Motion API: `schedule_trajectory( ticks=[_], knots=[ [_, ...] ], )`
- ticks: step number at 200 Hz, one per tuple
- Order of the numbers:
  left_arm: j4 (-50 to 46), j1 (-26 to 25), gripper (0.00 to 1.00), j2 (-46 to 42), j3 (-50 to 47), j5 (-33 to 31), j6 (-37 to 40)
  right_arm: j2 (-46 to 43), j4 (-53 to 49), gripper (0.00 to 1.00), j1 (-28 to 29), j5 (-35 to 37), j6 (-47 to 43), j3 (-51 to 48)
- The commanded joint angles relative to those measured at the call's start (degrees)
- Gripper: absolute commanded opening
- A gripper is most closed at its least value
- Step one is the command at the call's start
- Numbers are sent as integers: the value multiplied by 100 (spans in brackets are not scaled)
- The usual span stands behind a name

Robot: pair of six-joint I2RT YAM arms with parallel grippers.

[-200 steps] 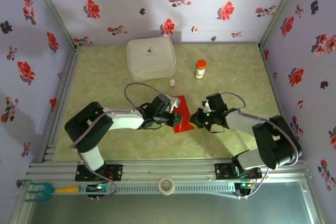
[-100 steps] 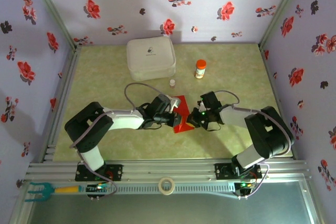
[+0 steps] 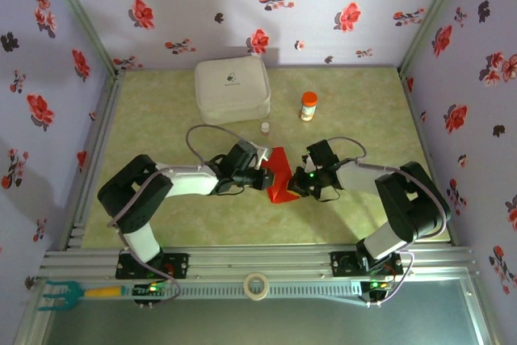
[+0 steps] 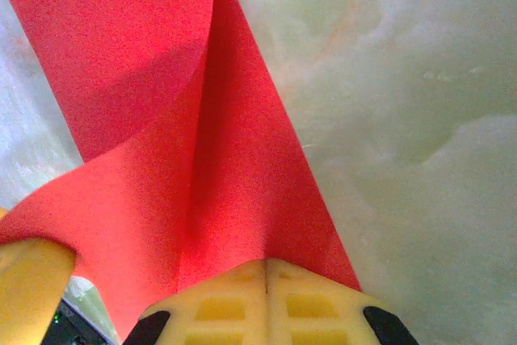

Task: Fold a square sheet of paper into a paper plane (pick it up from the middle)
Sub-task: Fold the triangle a second time at the center of the table.

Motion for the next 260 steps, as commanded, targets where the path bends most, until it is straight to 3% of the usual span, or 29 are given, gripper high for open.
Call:
schedule_trajectory(
  ticks=[1,122,260],
  knots=[
    [-240,61,0,141,16,62,265,95,-590,0,31,392,-121,-57],
    [-275,61,0,249,95,-339,319,48,-565,0,31,365,-114,-73],
    [-392,61,0,328,168,-382,388,31,-578,0,31,353,-124,-72]
  ],
)
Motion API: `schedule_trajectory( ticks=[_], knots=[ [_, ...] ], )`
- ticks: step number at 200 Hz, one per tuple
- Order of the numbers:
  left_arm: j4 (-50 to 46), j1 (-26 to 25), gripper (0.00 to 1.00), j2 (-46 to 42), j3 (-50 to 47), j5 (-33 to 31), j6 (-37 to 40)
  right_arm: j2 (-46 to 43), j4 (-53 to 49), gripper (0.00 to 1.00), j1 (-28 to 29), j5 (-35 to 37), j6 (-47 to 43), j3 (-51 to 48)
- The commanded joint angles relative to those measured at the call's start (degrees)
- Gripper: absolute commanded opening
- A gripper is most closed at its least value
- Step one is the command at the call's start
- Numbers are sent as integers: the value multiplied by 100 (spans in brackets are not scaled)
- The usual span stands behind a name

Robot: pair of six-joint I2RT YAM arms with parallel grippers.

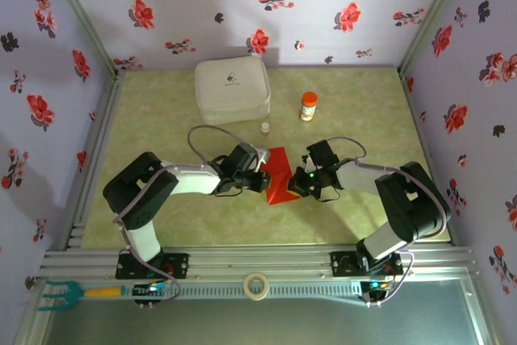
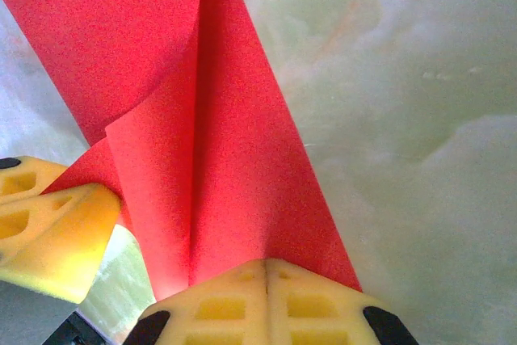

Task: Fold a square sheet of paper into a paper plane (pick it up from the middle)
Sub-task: Fold the triangle a second time at the center of the table.

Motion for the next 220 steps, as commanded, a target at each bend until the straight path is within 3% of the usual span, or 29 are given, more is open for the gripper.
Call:
schedule_trajectory(
  ticks=[1,164,220],
  knots=[
    [-126,43,0,94,129,-100,121,33,-574,0,31,353,-122,-75],
    [-101,39,0,268,130,-20,128,-84,-578,4,31,321,-114,-13],
    [-138,43,0,323,138,46,158,-519,427,2,22,-168,546,-92]
  ],
)
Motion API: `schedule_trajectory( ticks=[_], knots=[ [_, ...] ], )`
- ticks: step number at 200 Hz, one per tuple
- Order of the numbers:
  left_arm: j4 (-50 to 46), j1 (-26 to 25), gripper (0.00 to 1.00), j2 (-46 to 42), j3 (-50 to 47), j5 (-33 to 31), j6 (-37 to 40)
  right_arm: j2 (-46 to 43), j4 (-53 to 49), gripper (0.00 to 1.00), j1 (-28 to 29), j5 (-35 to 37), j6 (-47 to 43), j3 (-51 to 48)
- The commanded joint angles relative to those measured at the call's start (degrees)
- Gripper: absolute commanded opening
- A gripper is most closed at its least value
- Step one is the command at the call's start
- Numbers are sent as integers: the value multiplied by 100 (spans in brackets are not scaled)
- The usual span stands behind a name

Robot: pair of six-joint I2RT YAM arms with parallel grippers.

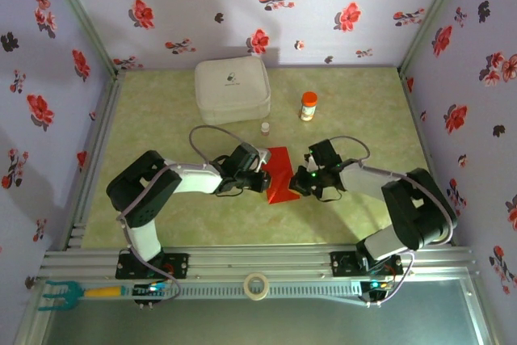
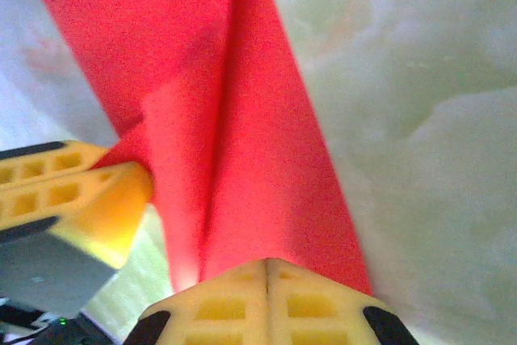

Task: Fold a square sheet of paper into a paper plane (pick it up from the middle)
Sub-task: Fold the triangle a second time at the center of the table.

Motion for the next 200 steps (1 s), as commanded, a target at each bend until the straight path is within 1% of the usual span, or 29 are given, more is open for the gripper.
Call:
schedule_trajectory(
  ticks=[1,24,59,85,137,152,173,200],
  knots=[
    [-147,43,0,174,73,65,149,-107,491,2,22,-244,387,-38],
    [-138,43,0,195,73,74,141,38,930,0,31,-439,653,-23],
    [-147,43,0,187,58,83,143,244,1172,0,66,-571,770,101],
    [-149,42,0,177,56,83,138,473,1536,0,126,-697,971,187],
    [-141,39,0,161,41,79,145,875,1644,0,233,-753,991,375],
    [-139,43,0,179,47,82,134,949,1502,0,233,-714,881,368],
    [-138,44,0,180,55,80,134,1068,1234,0,218,-520,567,178],
    [-120,43,0,185,20,81,134,1237,1564,0,137,-510,627,-169]
  ],
)
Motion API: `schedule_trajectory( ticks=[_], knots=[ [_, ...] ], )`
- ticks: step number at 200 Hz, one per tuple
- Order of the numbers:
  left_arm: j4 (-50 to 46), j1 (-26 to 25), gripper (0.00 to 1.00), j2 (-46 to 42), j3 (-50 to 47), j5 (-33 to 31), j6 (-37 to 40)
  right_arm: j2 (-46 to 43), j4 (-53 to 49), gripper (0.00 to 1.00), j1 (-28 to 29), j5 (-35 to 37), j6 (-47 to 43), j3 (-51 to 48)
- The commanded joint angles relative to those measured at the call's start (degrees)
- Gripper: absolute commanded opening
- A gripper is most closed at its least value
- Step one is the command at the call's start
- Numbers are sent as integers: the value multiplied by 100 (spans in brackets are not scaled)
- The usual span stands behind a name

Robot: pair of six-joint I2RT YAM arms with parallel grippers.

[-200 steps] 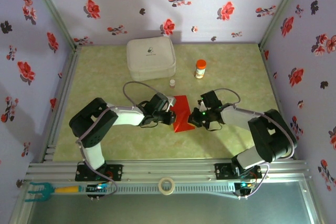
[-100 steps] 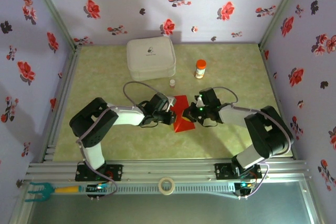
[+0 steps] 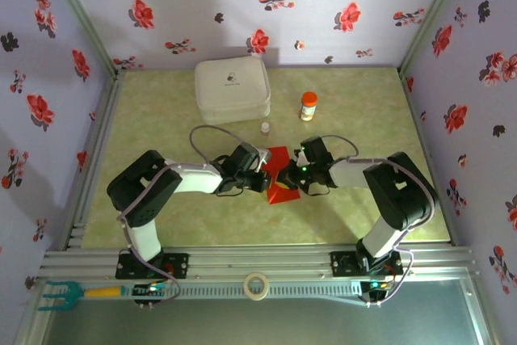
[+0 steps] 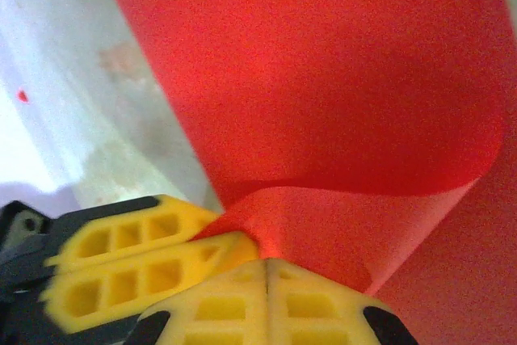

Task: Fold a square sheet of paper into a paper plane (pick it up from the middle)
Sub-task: Fold the triangle a second time at the center of the table.

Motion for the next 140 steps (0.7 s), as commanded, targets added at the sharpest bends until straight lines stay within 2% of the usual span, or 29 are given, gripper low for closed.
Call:
schedule_trajectory(
  ticks=[1,68,110,140],
  knots=[
    [-142,43,0,165,9,38,115,185,54,0,-42,101,-103,-307],
    [-213,43,0,181,27,39,121,-382,-449,0,-207,100,-251,231],
    [-213,43,0,173,28,34,129,-137,-781,0,-341,279,-519,354],
    [-213,43,0,166,18,39,121,55,-1016,0,-384,749,-605,254]
  ],
)
